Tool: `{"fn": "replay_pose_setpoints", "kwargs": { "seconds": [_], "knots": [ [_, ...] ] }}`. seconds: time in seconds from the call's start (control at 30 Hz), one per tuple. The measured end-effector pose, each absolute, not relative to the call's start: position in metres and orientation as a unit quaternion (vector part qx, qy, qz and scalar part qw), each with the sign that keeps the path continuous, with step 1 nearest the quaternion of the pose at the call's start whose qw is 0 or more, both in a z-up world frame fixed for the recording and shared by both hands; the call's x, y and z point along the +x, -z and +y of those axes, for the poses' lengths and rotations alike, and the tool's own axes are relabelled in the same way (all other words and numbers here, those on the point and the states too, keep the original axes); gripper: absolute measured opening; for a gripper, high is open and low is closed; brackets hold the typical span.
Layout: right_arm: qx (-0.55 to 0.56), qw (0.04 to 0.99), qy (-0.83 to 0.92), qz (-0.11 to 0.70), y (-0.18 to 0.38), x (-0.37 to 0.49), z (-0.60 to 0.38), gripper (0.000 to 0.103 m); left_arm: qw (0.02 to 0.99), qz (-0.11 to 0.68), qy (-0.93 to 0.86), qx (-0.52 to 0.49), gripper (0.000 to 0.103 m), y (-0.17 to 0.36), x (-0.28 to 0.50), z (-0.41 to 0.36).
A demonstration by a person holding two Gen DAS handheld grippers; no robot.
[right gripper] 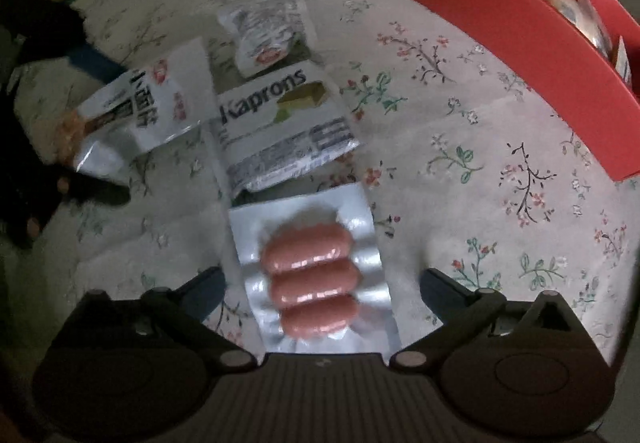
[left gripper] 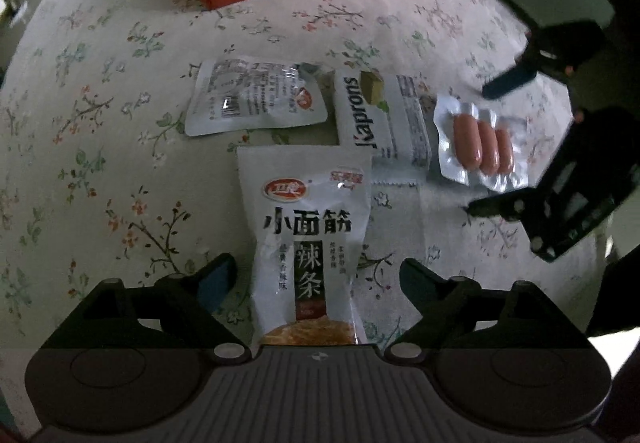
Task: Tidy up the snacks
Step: 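Move the left tool to the white gluten snack bag while the right tool approaches the sausage pack, then grasp the white gluten bag with the left tool while the right tool grasps the sausage pack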
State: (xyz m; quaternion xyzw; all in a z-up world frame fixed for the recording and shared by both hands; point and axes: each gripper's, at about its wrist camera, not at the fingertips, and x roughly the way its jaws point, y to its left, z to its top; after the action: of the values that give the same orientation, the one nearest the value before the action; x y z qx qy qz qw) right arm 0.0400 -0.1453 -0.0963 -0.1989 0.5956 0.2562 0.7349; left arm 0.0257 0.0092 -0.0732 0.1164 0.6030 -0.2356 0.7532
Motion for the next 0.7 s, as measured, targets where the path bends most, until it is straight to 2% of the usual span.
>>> {"fn": "replay_pose_setpoints", "kwargs": {
  "seconds": [0.1, 0.2, 0.23, 0.33, 0.47, 0.7],
  "knots": [
    [-0.187, 0.751, -0.249, 0.583, 0.095, 0.039, -0.146, 0.103, 0.755, 0.596, 0.234, 0.140, 0.096, 0.075, 0.019, 0.002],
    [-0.180, 0.755, -0.238, 0.583, 0.092, 0.038, -0.146, 0.103, 0.762, 0.593, 0.218, 0.144, 0.089, 0.076, 0.017, 0.001],
    [-0.183, 0.757, -0.241, 0.580, 0.090, 0.037, -0.145, 0.100, 0.766, 0.590, 0.208, 0.149, 0.080, 0.075, 0.017, 0.001],
    [-0.183, 0.759, -0.243, 0.575, 0.081, 0.030, -0.141, 0.078, 0.772, 0.594, 0.189, 0.129, 0.055, 0.069, 0.019, 0.009],
    [-0.187, 0.767, -0.230, 0.570, 0.078, 0.019, -0.143, 0.076, 0.771, 0.603, 0.176, 0.102, 0.052, 0.067, 0.018, 0.017],
    [-0.123, 0.796, -0.201, 0.558, 0.064, 0.004, -0.161, 0.076, 0.777, 0.598, 0.181, 0.078, 0.048, 0.060, 0.010, 0.021]
  ]
}}
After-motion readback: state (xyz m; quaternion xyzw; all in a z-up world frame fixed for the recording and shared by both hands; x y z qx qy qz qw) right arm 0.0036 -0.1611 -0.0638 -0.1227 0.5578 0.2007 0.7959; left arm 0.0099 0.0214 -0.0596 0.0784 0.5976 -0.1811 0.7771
